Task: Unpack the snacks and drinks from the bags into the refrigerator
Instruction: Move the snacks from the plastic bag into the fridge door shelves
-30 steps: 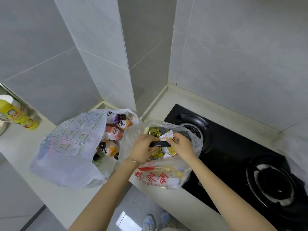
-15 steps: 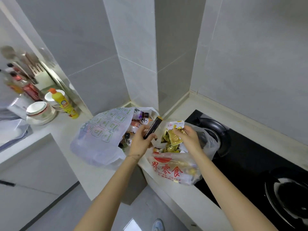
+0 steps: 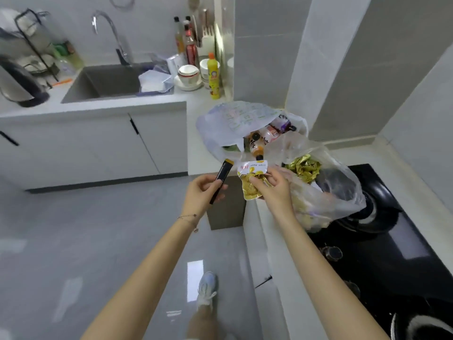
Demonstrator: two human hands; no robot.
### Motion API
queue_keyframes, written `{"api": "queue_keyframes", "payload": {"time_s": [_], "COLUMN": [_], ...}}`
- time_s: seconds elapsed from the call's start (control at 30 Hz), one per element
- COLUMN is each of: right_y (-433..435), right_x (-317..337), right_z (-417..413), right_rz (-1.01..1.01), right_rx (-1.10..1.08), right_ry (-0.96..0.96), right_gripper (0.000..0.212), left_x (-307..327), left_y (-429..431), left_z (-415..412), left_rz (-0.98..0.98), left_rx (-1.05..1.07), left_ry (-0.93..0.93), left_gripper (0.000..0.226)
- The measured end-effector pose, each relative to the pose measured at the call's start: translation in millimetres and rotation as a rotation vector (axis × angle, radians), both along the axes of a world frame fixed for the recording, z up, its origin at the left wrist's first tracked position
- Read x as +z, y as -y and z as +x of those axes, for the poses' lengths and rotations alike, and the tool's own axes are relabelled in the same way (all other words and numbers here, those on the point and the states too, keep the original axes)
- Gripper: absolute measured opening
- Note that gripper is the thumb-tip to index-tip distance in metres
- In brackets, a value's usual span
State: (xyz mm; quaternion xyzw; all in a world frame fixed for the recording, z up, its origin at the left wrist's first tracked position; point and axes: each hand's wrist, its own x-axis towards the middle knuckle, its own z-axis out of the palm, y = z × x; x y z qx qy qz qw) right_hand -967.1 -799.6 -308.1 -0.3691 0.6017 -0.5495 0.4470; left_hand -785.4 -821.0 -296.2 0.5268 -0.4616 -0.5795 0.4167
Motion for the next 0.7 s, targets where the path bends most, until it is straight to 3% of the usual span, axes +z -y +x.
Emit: {"api": "queue_keyframes", "payload": {"time_s": [0.3,0.7], "right_y": [-27,-133], "right_x": [54,104], "right_z": [149,357], "right_rz": [-0.132,-0.276], "right_rx": [0.408,0.78], "right_ry": [-0.011,-0.004], "right_gripper": [0.04,0.049], "left_x": [41,88], "left_y": [-95,-259], "left_z": [138,323], "left_rz": [-0.134,-0.293], "left_rx": [0.412,0.822], "left_ry": [0.078,0.032], "left_gripper": [0.015,0.004]}}
